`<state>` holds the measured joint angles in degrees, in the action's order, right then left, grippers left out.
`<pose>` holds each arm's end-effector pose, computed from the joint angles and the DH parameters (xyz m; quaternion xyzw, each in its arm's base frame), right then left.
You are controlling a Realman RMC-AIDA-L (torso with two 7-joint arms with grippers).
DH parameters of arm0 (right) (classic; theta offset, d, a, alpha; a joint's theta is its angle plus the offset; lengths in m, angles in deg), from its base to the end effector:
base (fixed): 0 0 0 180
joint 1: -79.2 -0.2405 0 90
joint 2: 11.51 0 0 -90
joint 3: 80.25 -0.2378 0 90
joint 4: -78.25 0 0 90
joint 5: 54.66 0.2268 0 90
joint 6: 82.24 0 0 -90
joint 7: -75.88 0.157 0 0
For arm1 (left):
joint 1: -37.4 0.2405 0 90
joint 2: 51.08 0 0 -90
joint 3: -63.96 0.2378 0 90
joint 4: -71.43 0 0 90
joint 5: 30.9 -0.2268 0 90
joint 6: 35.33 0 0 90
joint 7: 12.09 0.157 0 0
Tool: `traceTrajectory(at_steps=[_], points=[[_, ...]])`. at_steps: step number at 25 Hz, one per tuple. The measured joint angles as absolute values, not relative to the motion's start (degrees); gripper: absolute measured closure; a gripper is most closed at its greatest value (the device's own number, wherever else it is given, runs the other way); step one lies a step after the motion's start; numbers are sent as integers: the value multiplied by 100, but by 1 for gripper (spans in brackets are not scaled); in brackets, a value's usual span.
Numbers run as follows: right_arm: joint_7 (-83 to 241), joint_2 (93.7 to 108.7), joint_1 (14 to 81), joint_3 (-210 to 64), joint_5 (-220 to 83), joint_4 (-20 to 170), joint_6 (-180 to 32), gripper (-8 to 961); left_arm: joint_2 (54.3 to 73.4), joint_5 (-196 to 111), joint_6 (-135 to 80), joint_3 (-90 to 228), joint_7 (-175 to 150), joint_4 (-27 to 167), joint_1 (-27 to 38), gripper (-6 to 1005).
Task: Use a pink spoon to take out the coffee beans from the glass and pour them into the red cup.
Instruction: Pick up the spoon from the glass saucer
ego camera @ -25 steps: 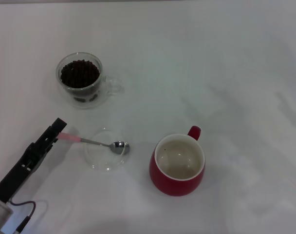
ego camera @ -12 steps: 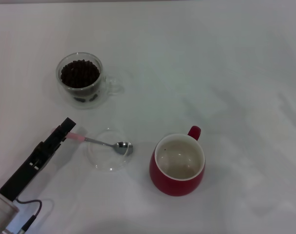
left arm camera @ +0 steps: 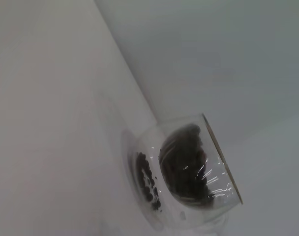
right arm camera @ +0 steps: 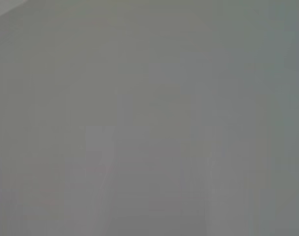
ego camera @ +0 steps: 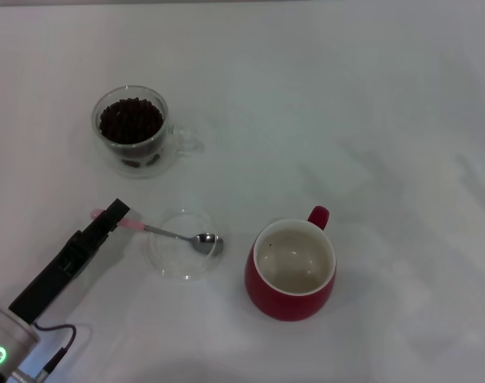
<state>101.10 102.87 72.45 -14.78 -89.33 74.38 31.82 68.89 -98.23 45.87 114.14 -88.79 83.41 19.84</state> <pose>0.3286 0.1908 0.0596 -0.6912 0.0812 0.4868 0.5279 -0.3297 0.2057 -0.0987 -0.5919 -0.6446 -0.4482 0.1821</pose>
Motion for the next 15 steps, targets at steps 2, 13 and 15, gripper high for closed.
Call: traceTrajectory(at_steps=[2, 13, 15], points=[[10110, 10285, 7276, -1478, -8931, 7438, 3185, 168, 6889, -9822, 4563, 11416, -8875, 8348, 1963, 511], [9988, 10307, 7365, -1456, -8959, 7439, 3273, 168, 6886, -9779, 4531, 11379, -8724, 8345, 1994, 702], [9906, 10320, 7374, -1439, -8973, 7455, 3301, 168, 6882, -9745, 4536, 11369, -8708, 8326, 2045, 865]])
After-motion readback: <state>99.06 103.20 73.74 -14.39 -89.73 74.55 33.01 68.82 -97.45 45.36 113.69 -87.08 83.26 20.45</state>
